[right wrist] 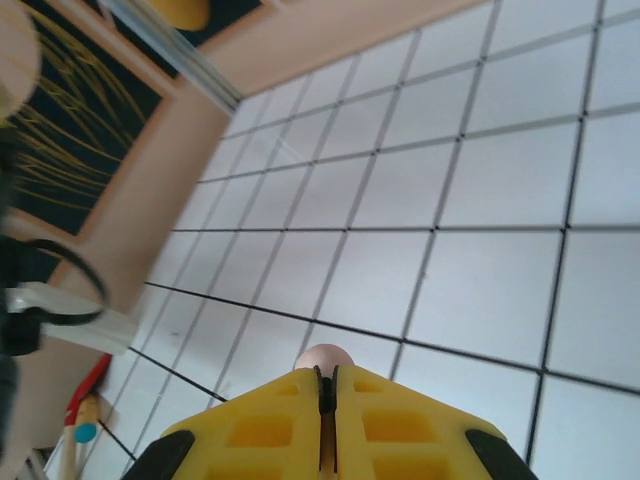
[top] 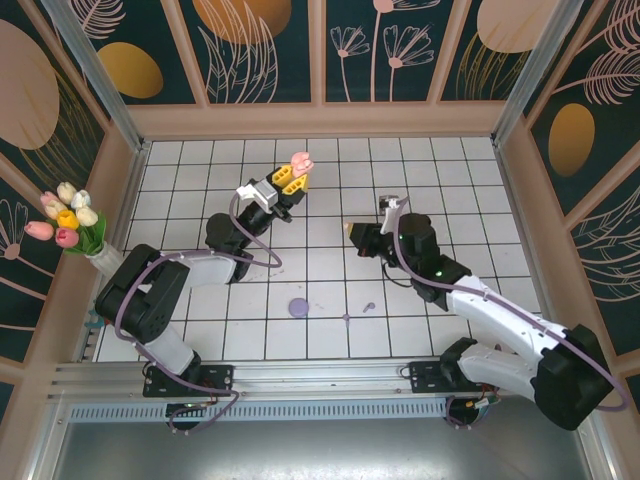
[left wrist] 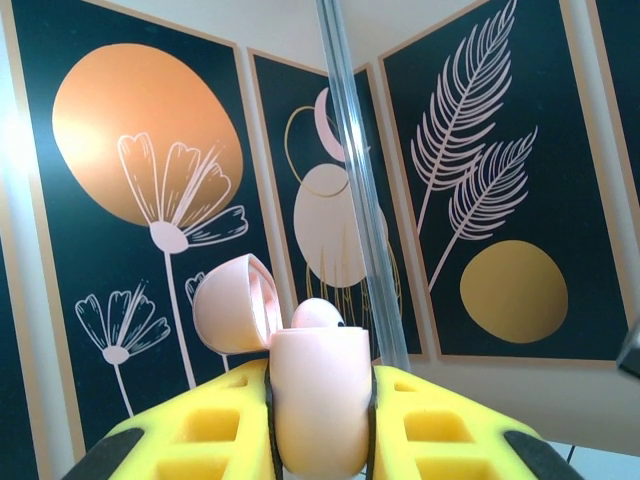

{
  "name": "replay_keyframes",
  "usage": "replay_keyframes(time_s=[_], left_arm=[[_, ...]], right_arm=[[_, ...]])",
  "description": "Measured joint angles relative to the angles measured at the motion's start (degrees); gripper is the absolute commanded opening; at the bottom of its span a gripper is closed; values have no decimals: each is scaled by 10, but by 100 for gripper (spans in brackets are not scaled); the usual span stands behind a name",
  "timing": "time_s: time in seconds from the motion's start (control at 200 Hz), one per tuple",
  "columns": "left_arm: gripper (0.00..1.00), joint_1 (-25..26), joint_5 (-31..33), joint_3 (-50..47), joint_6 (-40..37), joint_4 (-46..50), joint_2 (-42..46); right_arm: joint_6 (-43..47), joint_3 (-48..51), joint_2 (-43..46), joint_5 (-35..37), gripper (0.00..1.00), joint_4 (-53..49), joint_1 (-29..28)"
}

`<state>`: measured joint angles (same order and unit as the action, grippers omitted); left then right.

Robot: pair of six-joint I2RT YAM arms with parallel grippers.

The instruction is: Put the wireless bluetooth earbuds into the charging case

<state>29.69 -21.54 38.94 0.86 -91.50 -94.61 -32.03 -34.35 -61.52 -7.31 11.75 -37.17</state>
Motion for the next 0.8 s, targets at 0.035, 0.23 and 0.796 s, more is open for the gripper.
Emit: replay_keyframes(time_s=[0.035,0.23,0.796], left_arm=[[0,0,0,-1,0,0,3],[0,0,0,-5,0,0,13],[0,0,0,-7,9,0,16]], right_arm=[[-5,10,-8,2,9,7,3],[-33,52,-62,4,9,43,17],[-59,60,-218,2,9,90,39]])
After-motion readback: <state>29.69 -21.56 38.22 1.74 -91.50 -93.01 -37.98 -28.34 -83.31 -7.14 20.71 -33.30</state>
